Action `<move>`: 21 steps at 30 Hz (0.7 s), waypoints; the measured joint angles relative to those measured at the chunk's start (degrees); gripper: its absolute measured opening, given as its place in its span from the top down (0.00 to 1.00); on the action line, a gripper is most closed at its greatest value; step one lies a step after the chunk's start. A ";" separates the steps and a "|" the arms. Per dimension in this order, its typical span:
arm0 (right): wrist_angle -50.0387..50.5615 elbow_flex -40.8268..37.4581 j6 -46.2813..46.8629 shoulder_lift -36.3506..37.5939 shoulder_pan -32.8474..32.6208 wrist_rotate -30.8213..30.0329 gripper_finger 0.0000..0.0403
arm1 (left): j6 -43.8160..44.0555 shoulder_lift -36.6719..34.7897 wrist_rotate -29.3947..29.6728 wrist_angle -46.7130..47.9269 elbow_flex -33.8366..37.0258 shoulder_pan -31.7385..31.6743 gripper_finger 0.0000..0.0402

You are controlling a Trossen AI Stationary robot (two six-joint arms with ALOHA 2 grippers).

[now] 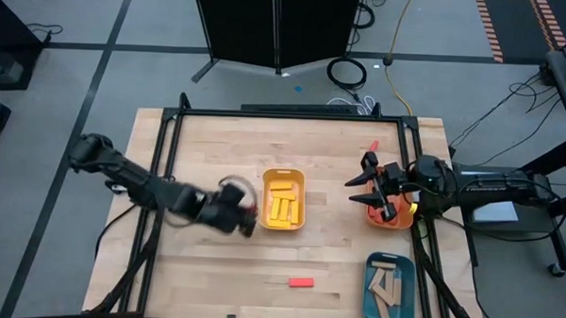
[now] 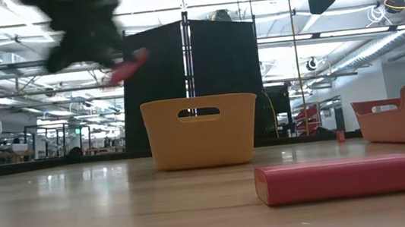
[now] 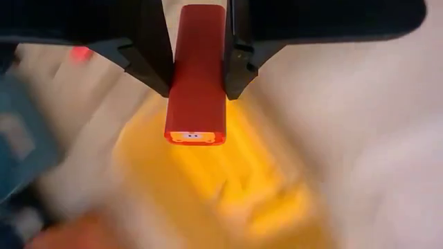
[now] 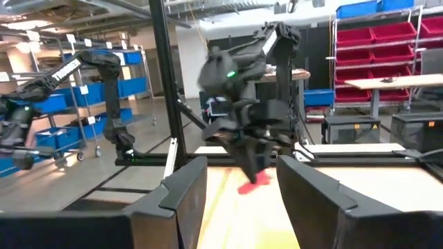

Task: Sort blocks
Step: Put the orange wooden block into the orange bin

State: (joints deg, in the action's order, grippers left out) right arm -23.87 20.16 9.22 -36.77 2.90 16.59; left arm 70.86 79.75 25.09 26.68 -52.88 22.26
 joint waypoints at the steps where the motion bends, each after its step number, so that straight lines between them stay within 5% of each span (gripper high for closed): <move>1: -0.28 0.00 -0.31 0.00 0.00 -0.11 0.58 | -4.32 0.18 0.52 -3.99 0.00 -2.28 0.80; 7: -5.06 0.00 0.71 0.02 0.00 0.06 0.58 | -25.88 5.61 -6.33 -29.74 -0.07 -16.02 0.80; 13: -5.94 0.00 3.45 0.02 -0.01 0.28 0.58 | -29.34 18.49 -20.58 -57.26 -1.31 -26.94 0.80; 17: -5.29 0.00 3.47 0.02 -0.02 0.25 0.58 | -29.25 30.03 -29.34 -66.21 -9.76 -30.97 0.81; 21: -4.99 0.00 3.17 0.02 -0.02 0.25 0.58 | -30.75 40.53 -36.52 -65.20 -23.96 -32.31 0.81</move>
State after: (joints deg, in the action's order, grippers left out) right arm -28.86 20.16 12.39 -36.75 2.87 16.84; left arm 40.11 120.28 -11.43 -38.53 -76.84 -10.05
